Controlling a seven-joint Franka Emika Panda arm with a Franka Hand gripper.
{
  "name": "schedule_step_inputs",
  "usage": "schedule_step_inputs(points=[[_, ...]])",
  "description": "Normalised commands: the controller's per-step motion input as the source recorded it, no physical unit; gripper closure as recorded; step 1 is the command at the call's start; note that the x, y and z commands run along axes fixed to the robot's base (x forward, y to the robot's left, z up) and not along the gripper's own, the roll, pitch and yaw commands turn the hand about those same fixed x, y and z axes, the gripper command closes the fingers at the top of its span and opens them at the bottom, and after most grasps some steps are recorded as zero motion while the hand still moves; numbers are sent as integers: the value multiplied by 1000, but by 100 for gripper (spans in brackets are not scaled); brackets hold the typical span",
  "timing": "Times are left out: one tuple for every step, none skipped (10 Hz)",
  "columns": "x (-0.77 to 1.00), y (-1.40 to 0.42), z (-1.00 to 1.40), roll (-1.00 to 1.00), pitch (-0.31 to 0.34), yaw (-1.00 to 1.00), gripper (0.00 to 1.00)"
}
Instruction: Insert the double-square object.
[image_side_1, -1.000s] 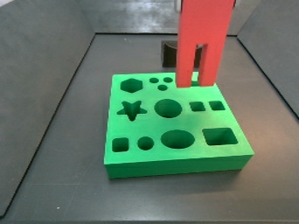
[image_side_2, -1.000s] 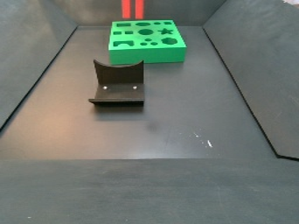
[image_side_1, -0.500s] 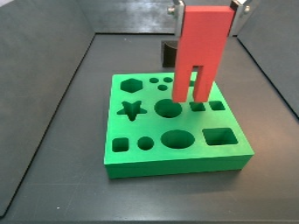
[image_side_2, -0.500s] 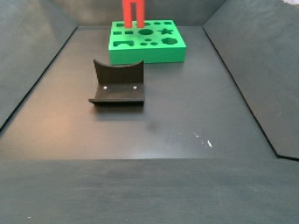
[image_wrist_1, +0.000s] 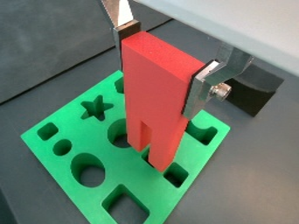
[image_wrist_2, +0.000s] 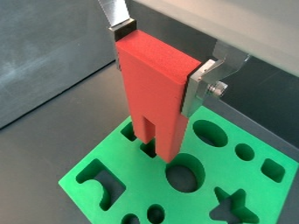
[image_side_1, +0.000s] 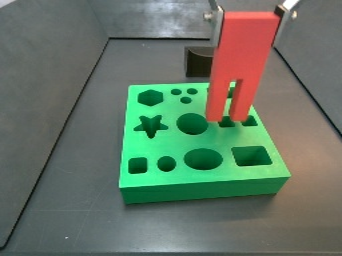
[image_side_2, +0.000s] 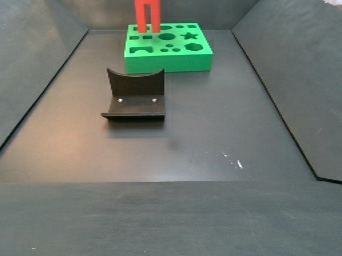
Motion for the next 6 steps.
schedule_step_inputs(points=[[740,0,-214,164,107,17,100],[646,0,-194,191,156,43,100],[666,0,-163,206,181,29,100],[723,0,-171,193,187,17,100],[763,0,-211,164,176,54,100],[740,0,-226,130,154,66,100]])
